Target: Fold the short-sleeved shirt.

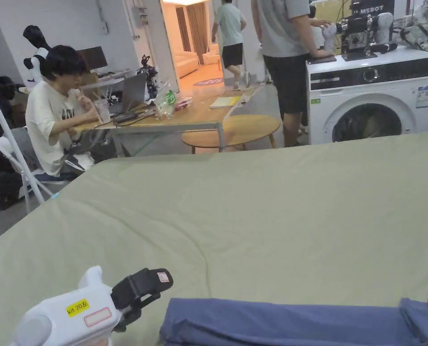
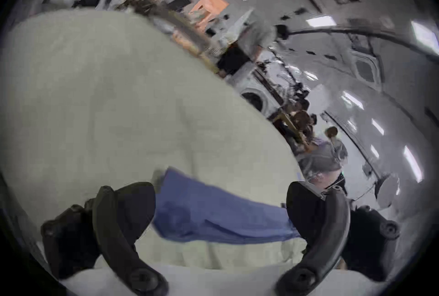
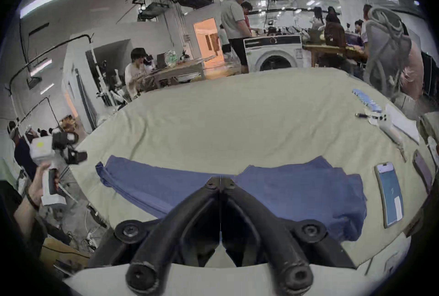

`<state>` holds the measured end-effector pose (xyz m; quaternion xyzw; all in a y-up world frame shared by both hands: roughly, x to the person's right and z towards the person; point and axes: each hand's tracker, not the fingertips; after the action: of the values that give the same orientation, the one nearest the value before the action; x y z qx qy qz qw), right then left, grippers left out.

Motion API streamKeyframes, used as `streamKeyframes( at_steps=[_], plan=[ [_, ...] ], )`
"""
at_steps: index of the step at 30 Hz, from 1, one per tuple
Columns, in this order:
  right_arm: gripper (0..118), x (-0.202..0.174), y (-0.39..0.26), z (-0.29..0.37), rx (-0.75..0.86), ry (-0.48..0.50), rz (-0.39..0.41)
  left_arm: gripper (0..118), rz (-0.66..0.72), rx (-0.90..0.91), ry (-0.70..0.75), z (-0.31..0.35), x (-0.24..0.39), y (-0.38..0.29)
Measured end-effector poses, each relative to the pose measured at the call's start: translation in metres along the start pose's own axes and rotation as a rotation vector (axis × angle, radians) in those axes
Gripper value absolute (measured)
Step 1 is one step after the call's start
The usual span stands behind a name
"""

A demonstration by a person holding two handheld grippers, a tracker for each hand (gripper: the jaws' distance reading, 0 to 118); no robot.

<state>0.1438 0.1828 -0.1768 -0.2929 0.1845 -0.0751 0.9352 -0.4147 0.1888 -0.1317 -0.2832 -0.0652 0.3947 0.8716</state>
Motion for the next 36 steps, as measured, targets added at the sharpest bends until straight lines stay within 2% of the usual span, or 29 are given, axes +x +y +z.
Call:
streamKeyframes(
  at_steps=[4,10,11,12,13,14,16,19,21,25,28,31,34,36],
  plan=[
    [0,0.0,-0.007,-0.007,-0.045,-0.018,0.011,111,0.146,-0.094,-0.048,-0.022,-0.039,-0.01],
    [0,0.002,-0.014,-0.014,-0.083,-0.007,-0.009,110,0.216,-0.152,-0.117,-0.071,-0.047,-0.022],
    [0,0.001,-0.014,-0.015,-0.088,-0.009,-0.004,100,0.213,-0.14,-0.129,-0.075,-0.045,-0.021],
    [0,0.001,-0.014,-0.015,-0.094,-0.014,0.006,76,0.216,-0.138,-0.135,-0.078,-0.043,-0.019],
    [0,0.001,-0.015,-0.015,-0.096,-0.022,0.015,38,0.23,-0.142,-0.136,-0.083,-0.043,-0.017],
    [0,0.001,-0.015,-0.016,-0.1,-0.028,0.019,6,0.244,-0.15,-0.132,-0.088,-0.043,-0.016],
    [0,0.003,-0.016,-0.017,-0.104,-0.032,0.011,6,0.244,-0.154,-0.077,-0.095,-0.043,-0.017],
    [0,0.006,-0.018,-0.015,-0.105,-0.023,-0.018,6,0.225,-0.09,-0.084,-0.085,-0.039,-0.02],
    [0,0.007,-0.017,-0.012,-0.1,-0.014,-0.025,6,0.209,-0.036,-0.14,-0.07,-0.04,-0.018],
    [0,0.01,-0.013,-0.008,-0.096,0.004,-0.026,6,0.107,0.037,-0.069,-0.034,-0.027,0.004],
    [0,0.011,-0.012,-0.005,-0.09,0.017,-0.017,6,-0.009,0.105,0.085,-0.002,-0.019,0.023],
    [0,0.014,-0.013,-0.005,-0.084,0.044,-0.039,6,-0.125,0.152,0.174,0.023,0.008,0.027],
    [0,0.016,-0.013,-0.008,-0.083,0.069,-0.078,6,-0.332,0.133,0.167,0.021,0.055,0.002],
    [0,0.018,-0.015,-0.01,-0.078,0.075,-0.107,6,-0.436,0.1,0.103,-0.002,0.088,-0.034]
  ],
)
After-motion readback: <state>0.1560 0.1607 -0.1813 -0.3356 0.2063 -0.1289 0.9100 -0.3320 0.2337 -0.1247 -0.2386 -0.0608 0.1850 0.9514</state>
